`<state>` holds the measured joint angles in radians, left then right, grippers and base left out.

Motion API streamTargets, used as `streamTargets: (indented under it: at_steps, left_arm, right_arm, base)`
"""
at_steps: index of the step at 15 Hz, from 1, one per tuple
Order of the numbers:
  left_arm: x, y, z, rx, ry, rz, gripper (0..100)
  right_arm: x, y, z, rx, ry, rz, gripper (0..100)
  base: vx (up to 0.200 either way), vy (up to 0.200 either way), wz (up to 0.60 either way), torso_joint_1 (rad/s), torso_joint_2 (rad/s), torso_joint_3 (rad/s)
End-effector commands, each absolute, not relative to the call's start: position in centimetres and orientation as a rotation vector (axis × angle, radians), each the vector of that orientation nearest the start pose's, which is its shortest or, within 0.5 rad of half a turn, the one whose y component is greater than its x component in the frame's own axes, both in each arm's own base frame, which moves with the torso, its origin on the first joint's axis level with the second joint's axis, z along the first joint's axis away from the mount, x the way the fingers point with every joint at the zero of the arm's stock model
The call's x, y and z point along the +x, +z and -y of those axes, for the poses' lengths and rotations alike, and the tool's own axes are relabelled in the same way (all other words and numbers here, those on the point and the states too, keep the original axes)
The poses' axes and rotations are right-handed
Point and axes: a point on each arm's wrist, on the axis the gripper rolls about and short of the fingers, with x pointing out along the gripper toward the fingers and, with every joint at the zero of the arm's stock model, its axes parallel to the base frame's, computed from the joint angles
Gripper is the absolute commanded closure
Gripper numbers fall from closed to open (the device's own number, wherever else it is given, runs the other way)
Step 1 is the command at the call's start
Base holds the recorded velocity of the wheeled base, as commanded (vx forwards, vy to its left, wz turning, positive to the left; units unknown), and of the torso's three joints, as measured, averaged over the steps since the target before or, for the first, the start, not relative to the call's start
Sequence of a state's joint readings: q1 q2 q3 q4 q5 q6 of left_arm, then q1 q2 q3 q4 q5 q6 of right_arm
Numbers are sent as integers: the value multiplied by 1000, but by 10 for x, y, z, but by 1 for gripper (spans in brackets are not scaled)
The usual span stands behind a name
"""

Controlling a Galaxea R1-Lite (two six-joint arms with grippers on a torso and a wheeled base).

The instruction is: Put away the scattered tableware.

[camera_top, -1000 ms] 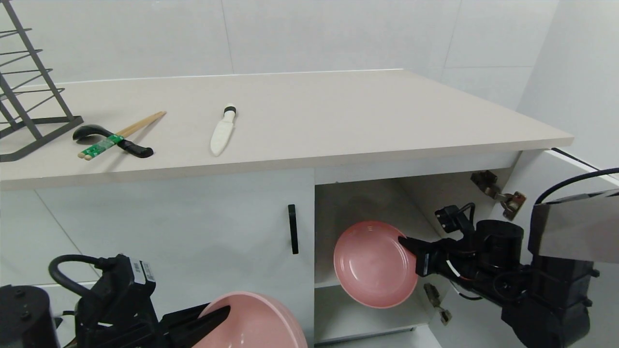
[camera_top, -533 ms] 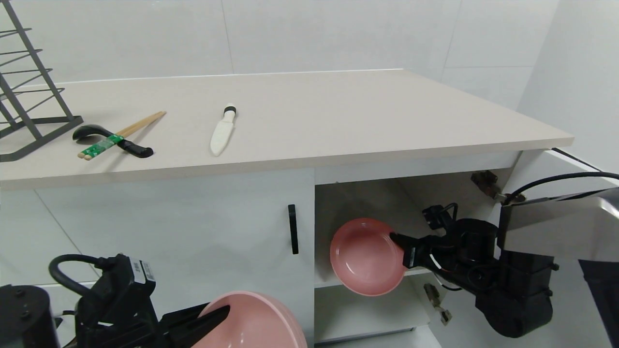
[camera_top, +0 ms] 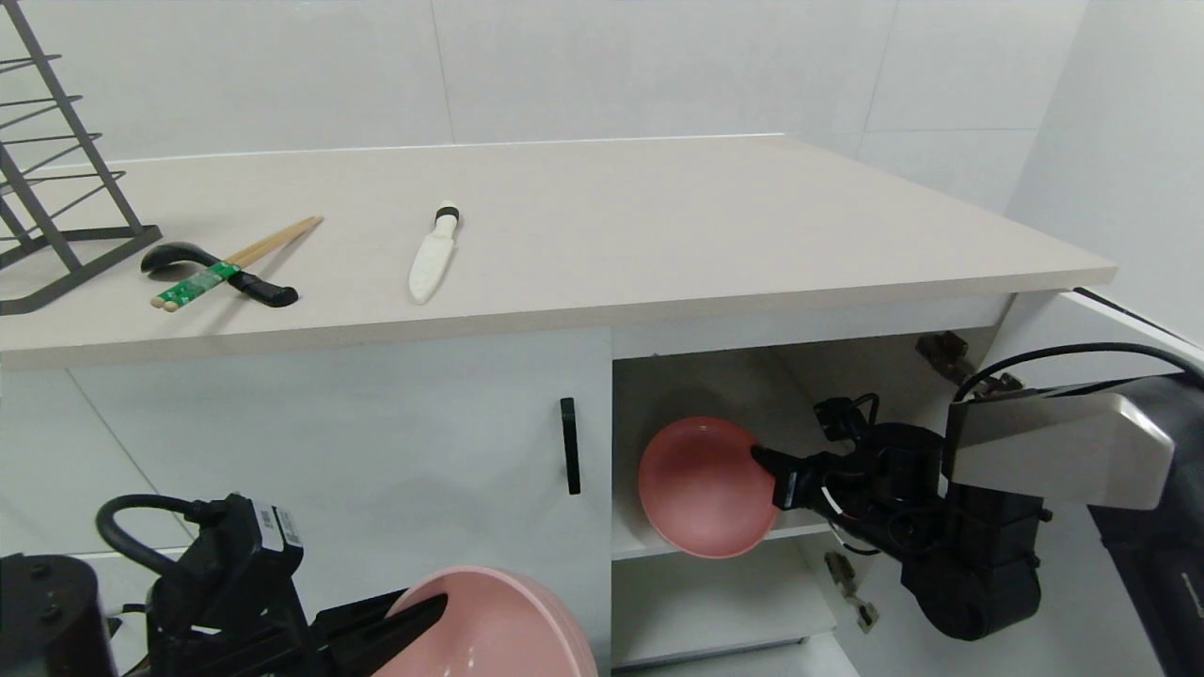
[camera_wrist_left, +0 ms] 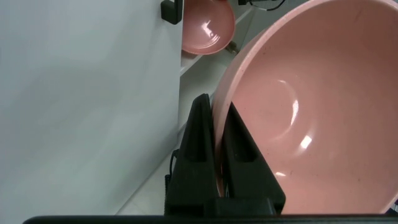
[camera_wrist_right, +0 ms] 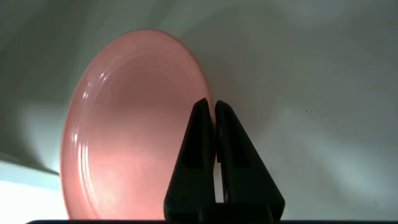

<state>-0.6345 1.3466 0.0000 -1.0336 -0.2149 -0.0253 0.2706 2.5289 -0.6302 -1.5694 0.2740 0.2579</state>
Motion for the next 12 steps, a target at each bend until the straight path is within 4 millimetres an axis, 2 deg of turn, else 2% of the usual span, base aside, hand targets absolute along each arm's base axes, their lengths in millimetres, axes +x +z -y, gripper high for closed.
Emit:
streamTargets:
  at_steps: [1,7,12]
  left_arm:
    - [112,107,88,43,-837,-328,100]
    - [113,107,89,43,-837,-329,100]
    - [113,107,89,43,-837,-329,100]
  right_arm:
    - [349,-54,-104,270,495,-391,100]
    - [361,-68,-111,291,500,-382,100]
    - [368,-68,-112,330,495,-366,100]
  base:
    - [0,0,0,0,0,0]
    - [0,0,0,0,0,0]
    - [0,0,0,0,0,0]
